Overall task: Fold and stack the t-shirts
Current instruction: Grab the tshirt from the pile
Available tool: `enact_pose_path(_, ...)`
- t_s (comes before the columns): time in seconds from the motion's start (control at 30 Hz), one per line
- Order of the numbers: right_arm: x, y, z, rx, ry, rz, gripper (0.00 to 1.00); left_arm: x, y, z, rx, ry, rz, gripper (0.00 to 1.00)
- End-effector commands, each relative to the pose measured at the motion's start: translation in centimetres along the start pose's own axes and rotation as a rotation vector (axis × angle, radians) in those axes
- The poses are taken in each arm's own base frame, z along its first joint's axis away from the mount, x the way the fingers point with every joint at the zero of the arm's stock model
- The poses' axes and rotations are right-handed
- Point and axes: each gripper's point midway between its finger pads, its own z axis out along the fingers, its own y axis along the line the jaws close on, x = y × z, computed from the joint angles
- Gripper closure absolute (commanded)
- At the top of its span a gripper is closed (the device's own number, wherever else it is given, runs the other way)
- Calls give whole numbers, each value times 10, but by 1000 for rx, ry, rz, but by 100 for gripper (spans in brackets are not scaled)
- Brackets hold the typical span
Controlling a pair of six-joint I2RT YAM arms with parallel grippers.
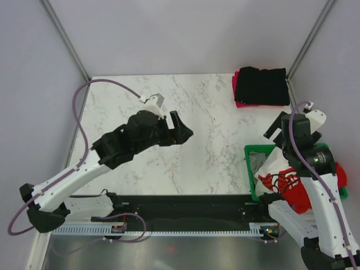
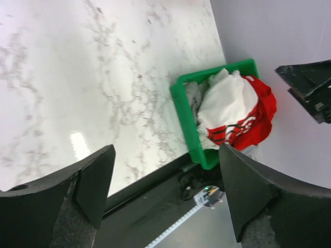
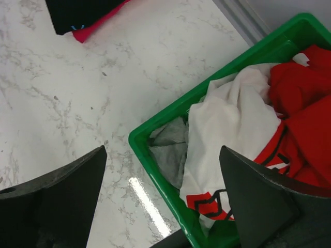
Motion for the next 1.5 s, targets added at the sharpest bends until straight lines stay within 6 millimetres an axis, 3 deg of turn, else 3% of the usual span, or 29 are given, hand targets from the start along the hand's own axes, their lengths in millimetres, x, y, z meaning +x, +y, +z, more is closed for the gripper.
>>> enact_pose_path(0.0, -10, -33, -3, 154, -94, 50, 2, 1, 60, -33, -136, -30, 172, 6)
enact_pose_path(0.07, 9, -46, 14, 259, -34, -6, 2, 9, 82, -46, -179, -29, 191, 0)
enact_pose_path(0.1, 15, -52, 20, 297, -21, -19, 2, 3, 85, -62, -160, -68, 182, 0)
enact_pose_path(0.23, 32, -89, 44, 436, 49, 10, 2, 13, 105, -84, -143, -111, 190, 0)
enact_pose_path(0.37, 20, -115, 66, 476, 131, 118, 2, 36, 130, -85, -159, -89, 192, 0)
enact_pose_path(0.5, 11, -140, 77, 602, 157, 264, 2, 53, 138, -80, -161, -37, 190, 0)
enact_pose_path(0.57, 19, -167, 78, 703, 190, 384, 2, 60, 142, -77, -173, -11, 189, 0)
enact_pose_path(0.77, 48, -199, 85, 771, 226, 537, 6, 77, 155, -76, -191, 36, 191, 0)
enact_pose_path(0.9, 56, -199, 90, 759, 227, 552, 10, 82, 163, -76, -207, 39, 187, 0)
enact_pose_path(0.93, 59, -199, 91, 755, 238, 552, 21, 83, 164, -76, -209, 41, 187, 0)
enact_pose_path(1.03, 52, -199, 88, 747, 208, 547, 39, 86, 169, -74, -223, 41, 181, 1)
enact_pose_path(1.1, 46, -198, 84, 743, 182, 548, 44, 86, 170, -75, -228, 39, 181, 0)
enact_pose_path(1.17, 37, -192, 80, 713, 163, 553, 48, 83, 169, -75, -229, 33, 188, 0)
enact_pose_path(1.27, 15, -181, 72, 645, 107, 554, 69, 71, 166, -81, -242, 6, 213, 1)
enact_pose_path(1.3, 7, -175, 71, 616, 88, 553, 87, 69, 168, -83, -253, 7, 229, 1)
enact_pose_path(1.33, -7, -169, 64, 580, 40, 560, 97, 65, 169, -85, -266, -10, 236, 1)
enact_pose_path(1.47, -47, -126, 52, 351, -53, 595, 100, 61, 179, -89, -302, -45, 250, 1)
